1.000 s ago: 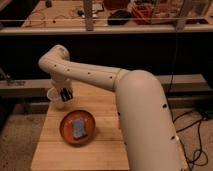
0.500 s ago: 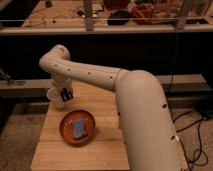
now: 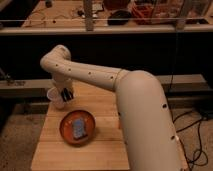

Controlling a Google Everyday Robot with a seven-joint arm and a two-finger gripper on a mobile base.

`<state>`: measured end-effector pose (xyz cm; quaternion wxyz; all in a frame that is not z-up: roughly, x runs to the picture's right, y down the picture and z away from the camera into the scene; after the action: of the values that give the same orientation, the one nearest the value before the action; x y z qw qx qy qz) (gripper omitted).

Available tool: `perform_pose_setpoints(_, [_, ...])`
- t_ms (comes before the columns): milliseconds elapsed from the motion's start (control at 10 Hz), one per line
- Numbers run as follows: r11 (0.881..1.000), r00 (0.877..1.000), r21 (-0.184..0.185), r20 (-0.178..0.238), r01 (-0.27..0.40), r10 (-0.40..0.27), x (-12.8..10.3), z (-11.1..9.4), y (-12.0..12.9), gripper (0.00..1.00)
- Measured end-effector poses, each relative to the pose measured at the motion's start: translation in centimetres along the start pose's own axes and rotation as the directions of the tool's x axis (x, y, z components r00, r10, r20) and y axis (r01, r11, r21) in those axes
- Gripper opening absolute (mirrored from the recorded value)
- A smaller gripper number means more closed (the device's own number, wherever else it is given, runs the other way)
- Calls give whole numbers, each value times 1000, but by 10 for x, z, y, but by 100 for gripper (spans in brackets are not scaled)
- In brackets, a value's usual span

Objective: Place the eraser in the ceramic cup

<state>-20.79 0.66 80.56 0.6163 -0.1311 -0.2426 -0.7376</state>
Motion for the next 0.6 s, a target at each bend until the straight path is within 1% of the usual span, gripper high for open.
perform_pose_setpoints(100, [1000, 1000, 1, 1, 0, 0, 0, 0, 0, 22])
perform_pose_setpoints(200, [1000, 1000, 2, 0, -1, 1, 0, 0, 1, 17])
perform_pose_setpoints(300, [1000, 1000, 3, 0, -1, 1, 0, 1, 1, 15])
perform_pose_setpoints(600, [1000, 1000, 5, -1, -1, 1, 1, 1, 2, 14])
